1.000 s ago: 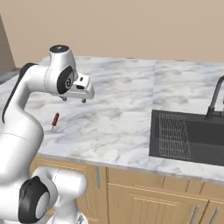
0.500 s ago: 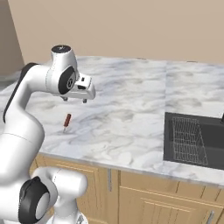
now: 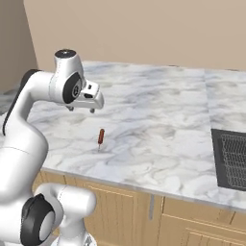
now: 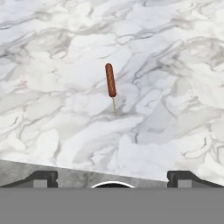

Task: Store the hot dog in the freezer for long-term storage. Close the freezer door after placing the cooked food.

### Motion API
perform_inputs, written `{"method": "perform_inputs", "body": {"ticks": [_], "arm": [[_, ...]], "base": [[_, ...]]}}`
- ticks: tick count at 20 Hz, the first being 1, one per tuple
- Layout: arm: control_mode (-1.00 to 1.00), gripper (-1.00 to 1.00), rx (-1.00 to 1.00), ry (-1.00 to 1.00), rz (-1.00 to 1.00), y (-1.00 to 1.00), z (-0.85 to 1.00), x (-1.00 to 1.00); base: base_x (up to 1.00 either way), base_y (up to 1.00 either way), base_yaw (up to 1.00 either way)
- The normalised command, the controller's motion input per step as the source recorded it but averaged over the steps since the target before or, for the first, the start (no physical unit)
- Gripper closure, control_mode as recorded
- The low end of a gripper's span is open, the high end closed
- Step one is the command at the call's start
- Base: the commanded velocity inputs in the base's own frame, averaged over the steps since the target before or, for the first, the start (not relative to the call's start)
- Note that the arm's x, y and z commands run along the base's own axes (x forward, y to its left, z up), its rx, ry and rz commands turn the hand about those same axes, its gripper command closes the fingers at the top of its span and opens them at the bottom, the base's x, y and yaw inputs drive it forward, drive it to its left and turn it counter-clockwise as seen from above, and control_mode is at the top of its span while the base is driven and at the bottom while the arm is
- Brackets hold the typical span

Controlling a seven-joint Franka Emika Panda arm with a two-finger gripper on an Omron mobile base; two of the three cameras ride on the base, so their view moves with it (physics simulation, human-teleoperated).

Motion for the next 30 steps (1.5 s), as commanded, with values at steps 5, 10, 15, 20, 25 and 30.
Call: {"method": "perform_inputs", "body": {"ticks": [5,10,15,20,25,30], "arm": [[1.00,-1.00,0.00,0.00,0.00,0.00,0.00,0.00],[1.00,-1.00,0.00,0.00,0.00,0.00,0.00,0.00],[1.00,-1.00,0.00,0.00,0.00,0.00,0.00,0.00],[-1.00,-1.00,0.00,0.00,0.00,0.00,0.00,0.05],[-1.00,-1.00,0.00,0.06,0.00,0.00,-0.02,0.20],[-1.00,-1.00,-0.02,0.22,0.00,0.04,-0.40,0.39]], "base": [[0.46,0.02,0.05],[0.52,0.00,0.02],[0.41,0.00,0.00],[0.20,0.00,0.00],[0.00,0.00,0.00],[0.00,0.00,0.00]]}}
